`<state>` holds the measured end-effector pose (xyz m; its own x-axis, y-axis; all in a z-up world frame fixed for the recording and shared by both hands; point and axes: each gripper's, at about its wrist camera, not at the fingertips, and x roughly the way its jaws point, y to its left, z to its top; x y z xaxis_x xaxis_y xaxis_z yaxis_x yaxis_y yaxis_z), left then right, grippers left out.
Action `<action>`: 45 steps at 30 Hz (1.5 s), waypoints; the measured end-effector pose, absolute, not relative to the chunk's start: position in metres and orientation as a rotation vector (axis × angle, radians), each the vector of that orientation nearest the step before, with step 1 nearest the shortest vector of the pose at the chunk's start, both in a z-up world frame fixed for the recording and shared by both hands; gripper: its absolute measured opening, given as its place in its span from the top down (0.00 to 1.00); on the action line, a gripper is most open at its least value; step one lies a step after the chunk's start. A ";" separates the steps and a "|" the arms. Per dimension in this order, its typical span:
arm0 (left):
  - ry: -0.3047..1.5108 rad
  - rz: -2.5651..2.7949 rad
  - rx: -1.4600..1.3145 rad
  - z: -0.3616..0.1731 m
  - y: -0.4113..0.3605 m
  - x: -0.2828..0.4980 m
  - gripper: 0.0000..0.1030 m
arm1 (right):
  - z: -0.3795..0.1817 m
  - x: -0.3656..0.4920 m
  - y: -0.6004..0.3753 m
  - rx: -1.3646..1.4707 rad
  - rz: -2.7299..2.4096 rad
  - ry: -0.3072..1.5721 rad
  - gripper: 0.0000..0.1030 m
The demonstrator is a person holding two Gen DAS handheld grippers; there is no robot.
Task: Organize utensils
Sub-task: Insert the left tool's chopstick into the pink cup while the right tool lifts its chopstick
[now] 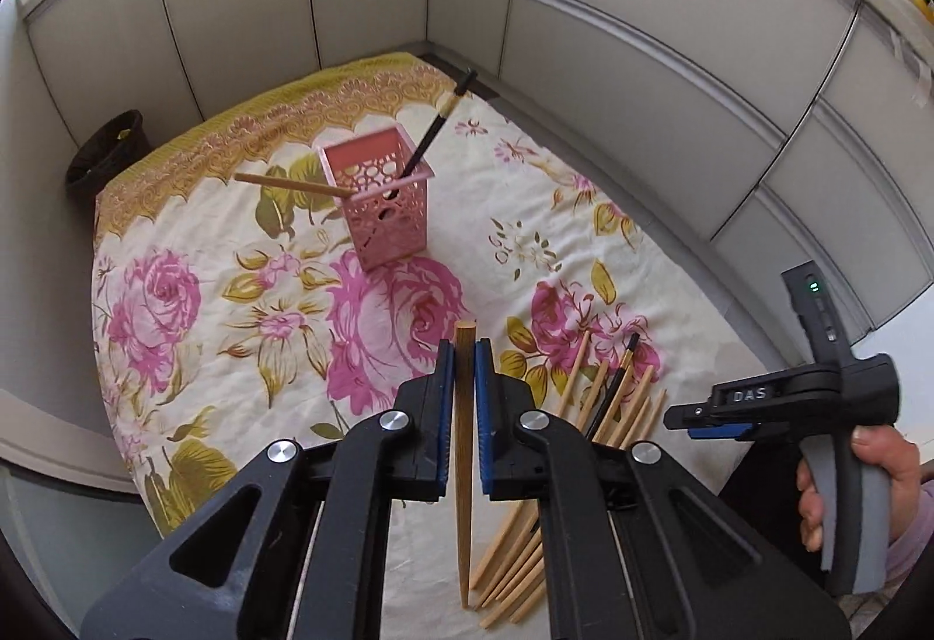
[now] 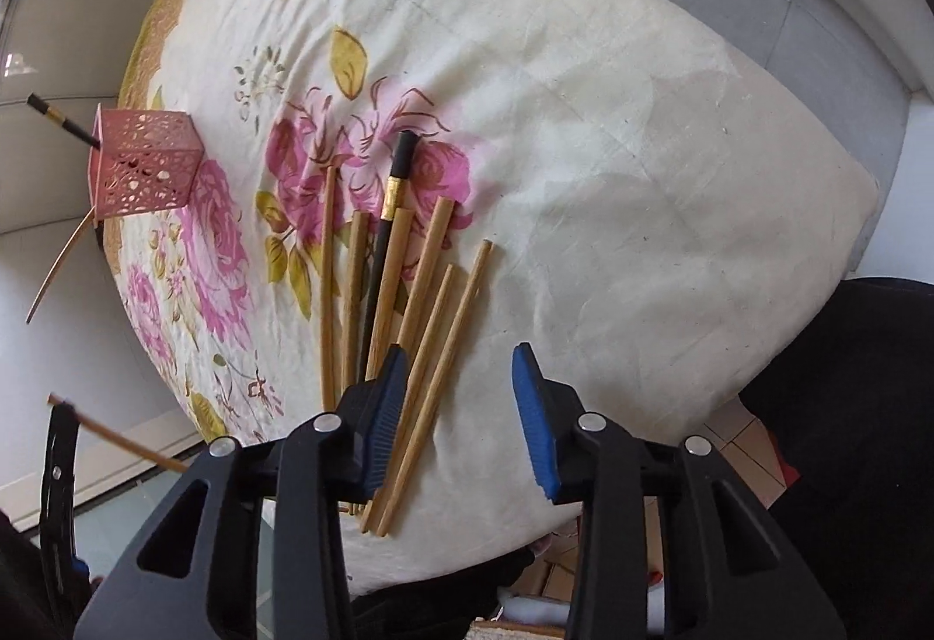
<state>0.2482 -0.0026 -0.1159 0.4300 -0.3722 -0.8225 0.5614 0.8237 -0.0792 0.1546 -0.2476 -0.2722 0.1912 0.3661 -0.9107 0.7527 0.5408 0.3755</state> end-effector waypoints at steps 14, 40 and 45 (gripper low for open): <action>0.842 -0.636 0.114 -0.079 0.025 0.234 0.94 | -0.292 0.185 -0.247 0.949 -0.548 1.466 0.87; 0.673 -0.447 0.021 -0.022 0.018 0.171 0.94 | -0.078 0.128 -0.169 0.360 -0.163 0.833 0.95; 0.638 -0.405 0.015 -0.007 0.013 0.165 0.94 | -0.031 0.120 -0.166 0.327 -0.119 0.729 0.95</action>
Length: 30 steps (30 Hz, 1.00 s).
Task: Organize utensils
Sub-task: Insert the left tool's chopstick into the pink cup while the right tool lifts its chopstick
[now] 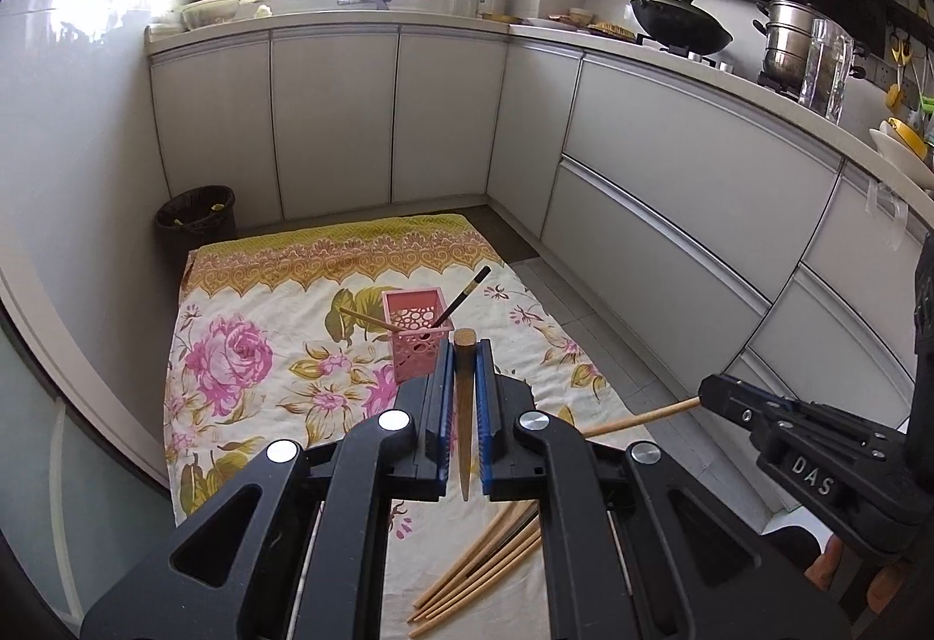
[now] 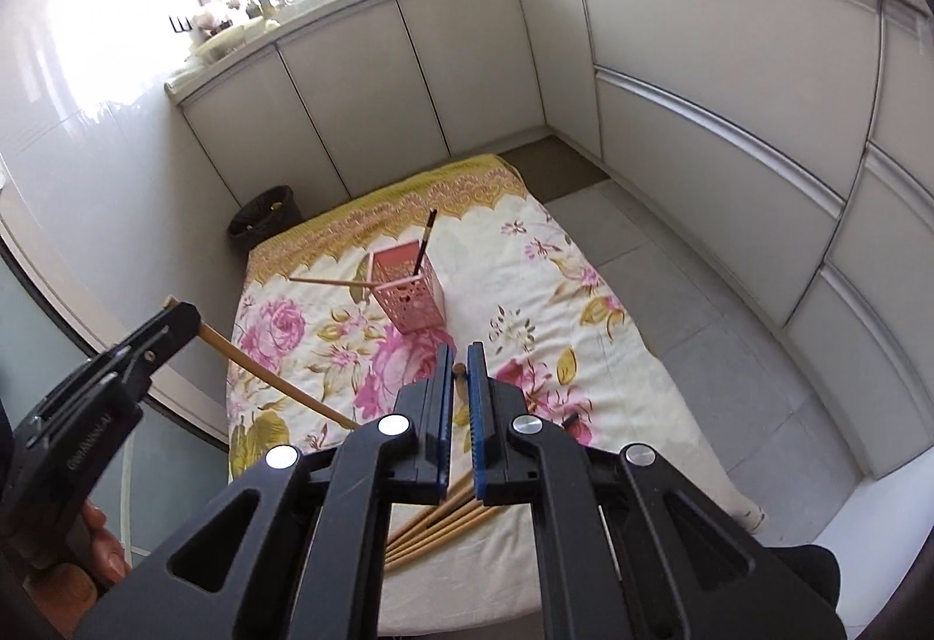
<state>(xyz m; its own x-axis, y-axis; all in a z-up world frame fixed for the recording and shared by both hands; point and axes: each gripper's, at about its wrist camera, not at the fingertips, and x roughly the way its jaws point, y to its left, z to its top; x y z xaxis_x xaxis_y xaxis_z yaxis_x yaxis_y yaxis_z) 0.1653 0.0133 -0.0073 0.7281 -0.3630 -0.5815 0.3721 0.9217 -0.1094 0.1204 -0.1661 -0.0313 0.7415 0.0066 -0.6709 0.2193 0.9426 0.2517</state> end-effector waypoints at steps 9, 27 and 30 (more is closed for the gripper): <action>0.557 -0.320 -0.014 0.019 0.009 0.173 0.94 | 0.020 0.136 -0.181 0.324 -0.109 0.642 0.95; 0.414 -0.275 -0.032 0.069 -0.019 0.230 0.94 | 0.028 0.166 -0.208 0.374 -0.088 0.614 0.95; 0.403 -0.266 -0.017 0.068 -0.026 0.247 0.94 | 0.023 0.171 -0.213 0.384 -0.091 0.618 0.95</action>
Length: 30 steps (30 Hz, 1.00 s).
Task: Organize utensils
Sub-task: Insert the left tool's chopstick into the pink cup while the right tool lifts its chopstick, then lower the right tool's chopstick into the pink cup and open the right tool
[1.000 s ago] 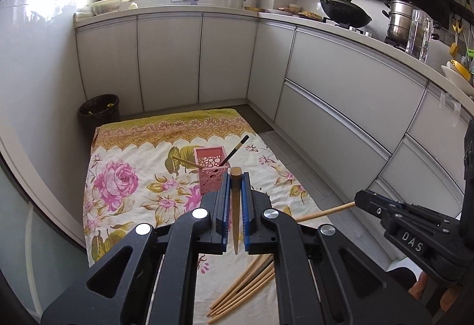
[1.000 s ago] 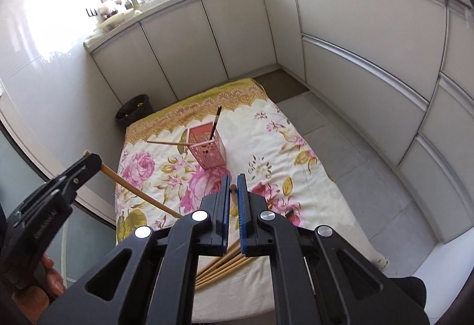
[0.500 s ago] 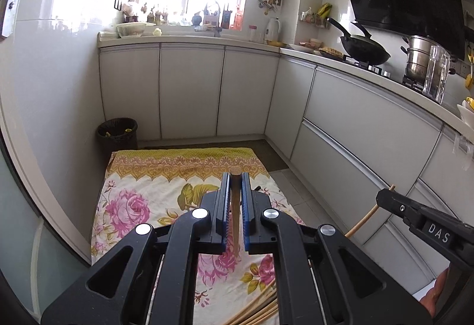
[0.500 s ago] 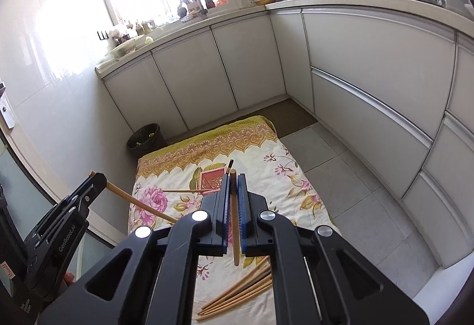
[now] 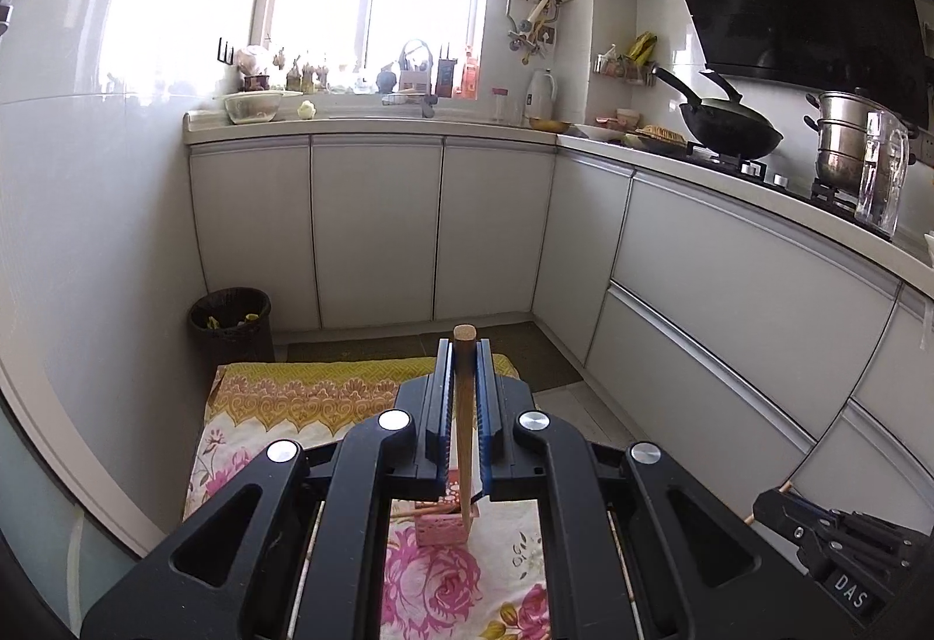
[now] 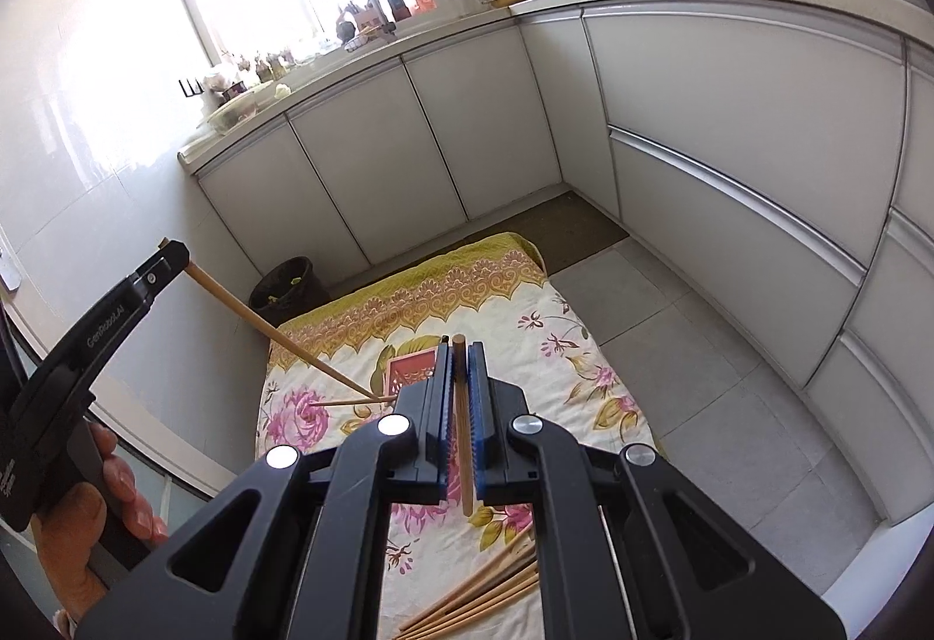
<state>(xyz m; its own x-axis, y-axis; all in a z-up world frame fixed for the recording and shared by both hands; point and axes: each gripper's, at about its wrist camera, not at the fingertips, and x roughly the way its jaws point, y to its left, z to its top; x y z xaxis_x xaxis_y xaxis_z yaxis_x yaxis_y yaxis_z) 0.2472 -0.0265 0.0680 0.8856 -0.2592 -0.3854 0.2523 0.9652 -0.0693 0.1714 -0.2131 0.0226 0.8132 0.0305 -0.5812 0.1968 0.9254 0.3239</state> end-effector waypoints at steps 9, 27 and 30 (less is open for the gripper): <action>0.447 -0.210 -0.008 0.034 -0.032 0.312 0.94 | 0.003 0.198 -0.219 0.393 -0.106 0.651 0.95; 0.533 -0.174 -0.067 -0.023 -0.024 0.360 0.67 | -0.014 0.235 -0.214 0.390 -0.109 0.681 0.95; 0.519 -0.181 -0.066 -0.014 -0.020 0.353 0.63 | -0.011 0.237 -0.211 0.393 -0.104 0.674 0.95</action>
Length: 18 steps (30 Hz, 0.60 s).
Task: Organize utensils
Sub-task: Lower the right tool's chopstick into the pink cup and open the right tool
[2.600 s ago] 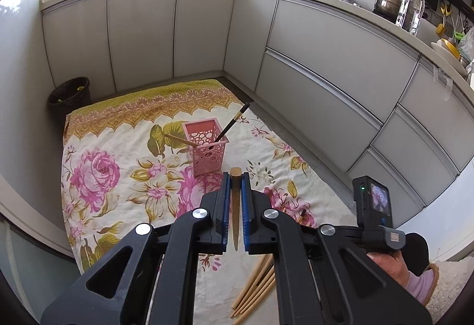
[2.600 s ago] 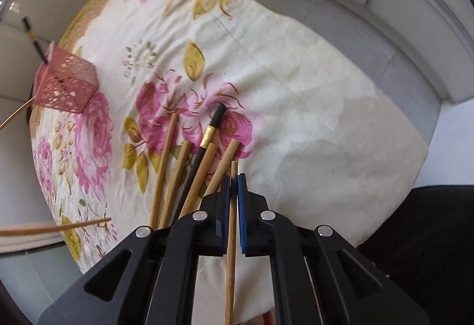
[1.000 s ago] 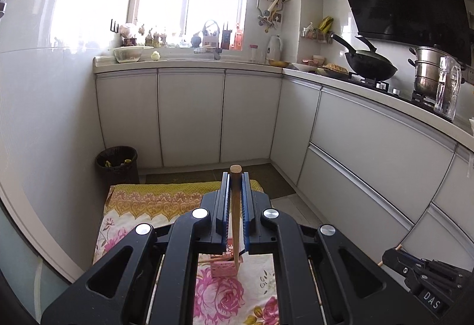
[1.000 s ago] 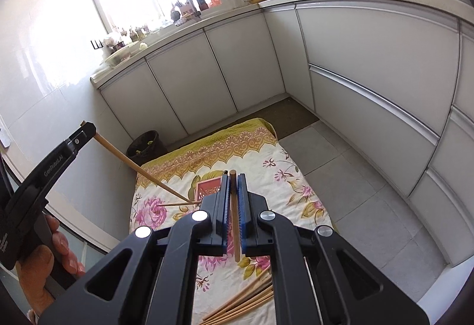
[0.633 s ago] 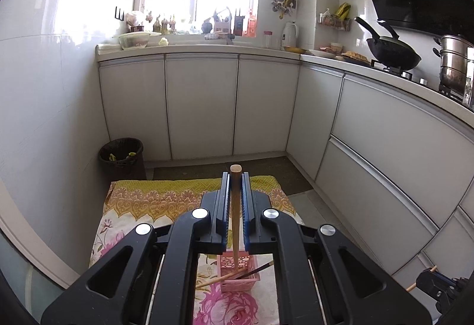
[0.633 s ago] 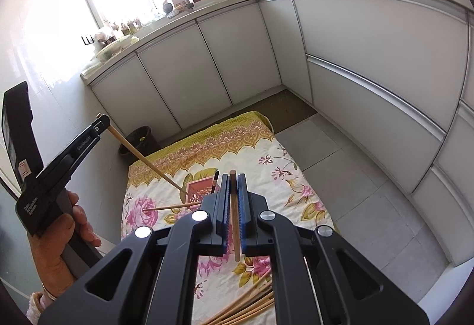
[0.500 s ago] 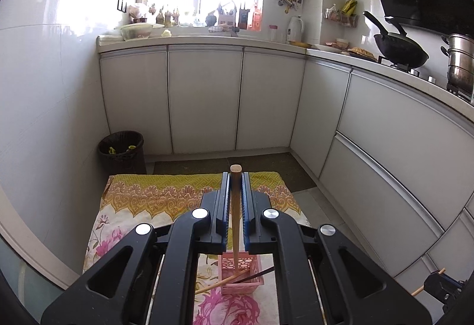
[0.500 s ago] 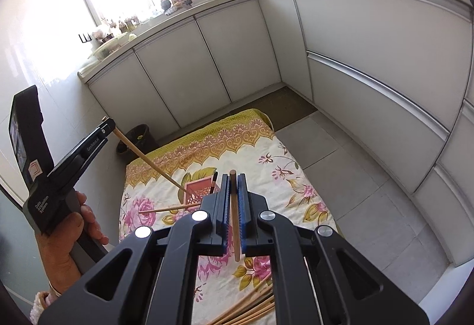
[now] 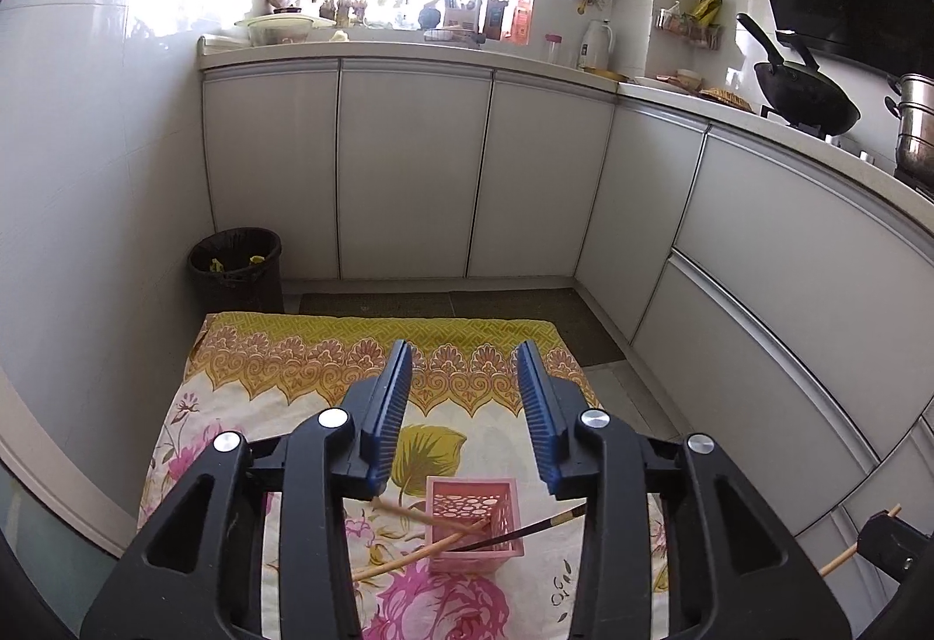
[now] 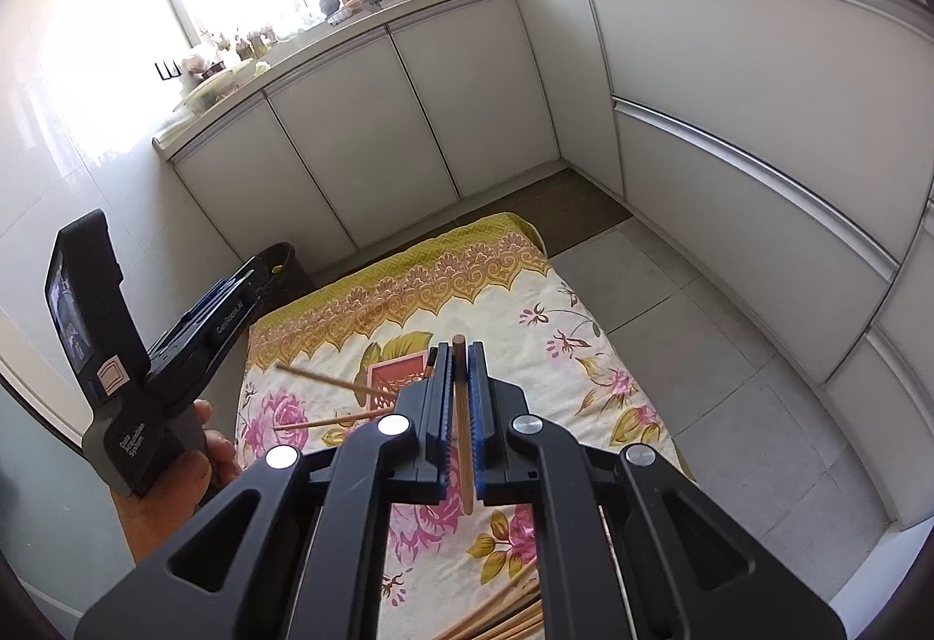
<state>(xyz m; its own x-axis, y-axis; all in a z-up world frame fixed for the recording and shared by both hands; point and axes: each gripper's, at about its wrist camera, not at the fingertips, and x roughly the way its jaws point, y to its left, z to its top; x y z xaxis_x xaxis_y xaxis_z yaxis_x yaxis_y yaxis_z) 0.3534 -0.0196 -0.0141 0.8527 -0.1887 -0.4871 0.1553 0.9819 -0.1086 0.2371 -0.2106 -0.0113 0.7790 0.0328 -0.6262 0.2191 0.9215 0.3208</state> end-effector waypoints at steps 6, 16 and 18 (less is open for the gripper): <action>0.483 -0.176 -0.041 0.008 -0.008 0.333 0.58 | 0.011 0.237 -0.199 0.395 -0.081 0.614 0.95; 0.454 -0.081 0.000 0.017 0.036 0.306 0.39 | 0.052 0.263 -0.173 0.379 -0.047 0.506 0.95; 0.440 -0.049 -0.003 0.017 0.050 0.299 0.32 | 0.054 0.272 -0.169 0.376 -0.046 0.496 0.95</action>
